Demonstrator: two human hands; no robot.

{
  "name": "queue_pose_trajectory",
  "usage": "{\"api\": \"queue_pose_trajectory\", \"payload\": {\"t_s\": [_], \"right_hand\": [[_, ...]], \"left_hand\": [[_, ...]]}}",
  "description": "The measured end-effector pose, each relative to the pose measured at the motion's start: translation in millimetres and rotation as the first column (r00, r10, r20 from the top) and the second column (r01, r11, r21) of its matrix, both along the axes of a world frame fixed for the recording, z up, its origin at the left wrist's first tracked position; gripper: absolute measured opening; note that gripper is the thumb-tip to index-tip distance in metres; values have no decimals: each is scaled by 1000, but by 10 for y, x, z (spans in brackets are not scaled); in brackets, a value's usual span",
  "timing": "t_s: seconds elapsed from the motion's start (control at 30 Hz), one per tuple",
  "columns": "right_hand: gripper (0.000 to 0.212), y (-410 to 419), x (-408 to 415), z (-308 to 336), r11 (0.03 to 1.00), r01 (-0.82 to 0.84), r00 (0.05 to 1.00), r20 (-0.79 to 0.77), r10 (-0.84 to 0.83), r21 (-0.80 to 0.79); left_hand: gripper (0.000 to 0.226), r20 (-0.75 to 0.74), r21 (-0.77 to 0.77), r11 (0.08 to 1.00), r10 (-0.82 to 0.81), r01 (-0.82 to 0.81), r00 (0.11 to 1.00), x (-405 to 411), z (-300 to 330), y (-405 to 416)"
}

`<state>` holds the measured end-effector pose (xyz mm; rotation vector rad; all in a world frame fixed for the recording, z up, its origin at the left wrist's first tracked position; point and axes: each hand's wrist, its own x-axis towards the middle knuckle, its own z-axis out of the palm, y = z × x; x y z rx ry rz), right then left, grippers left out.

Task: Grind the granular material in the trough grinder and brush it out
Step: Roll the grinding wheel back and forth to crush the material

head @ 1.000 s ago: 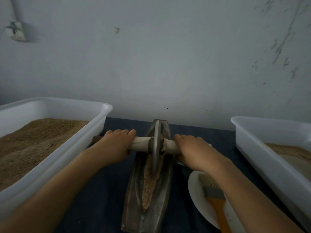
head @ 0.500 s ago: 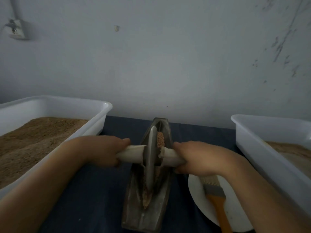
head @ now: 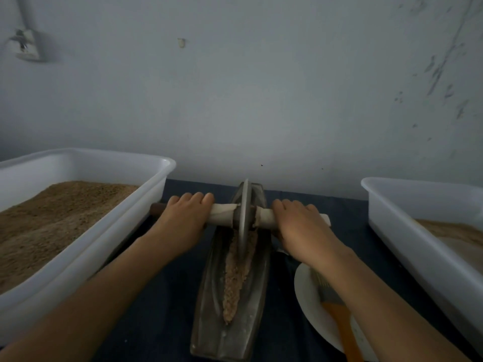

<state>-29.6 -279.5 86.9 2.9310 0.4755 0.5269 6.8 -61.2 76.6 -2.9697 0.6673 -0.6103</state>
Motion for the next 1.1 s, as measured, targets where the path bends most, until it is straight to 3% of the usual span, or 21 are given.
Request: {"api": "queue_pose_trajectory", "payload": {"t_s": [0.13,0.3,0.43,0.53,0.67,0.8,0.9,1.0,1.1], "right_hand": [[23,39,-137,116,1000,-17,982,-186,13,-20],[33,91,-399,372,998,-53,866,-499,38,-15],[33,75,-542,523,995,-103,778,-624,73,-12],[30,65,-474,502,996,-85,774,-629,77,18],[27,35,-218,323,999,-16,869,-494,37,46],[26,-44,23,76,999,-3,990,-139,8,41],[28,-72,127,-54,999,6,999,41,-8,42],[27,-83,134,-65,998,-5,999,51,2,57],[29,-63,66,-2,1000,-8,1000,-26,8,10]], "left_hand": [[38,-237,116,993,-3,31,971,-89,188,58],[28,-590,162,978,-11,132,808,-362,475,142],[28,-676,171,967,-26,191,737,-480,606,205],[28,-693,126,976,-39,175,720,-421,572,198],[27,-565,96,989,-37,110,825,-215,406,123],[34,-175,92,996,11,5,984,12,139,36],[33,47,39,999,25,-27,999,93,0,-35],[34,92,13,1000,13,-14,996,114,-32,-53],[37,-15,41,999,-2,3,1000,88,31,-8]]}}
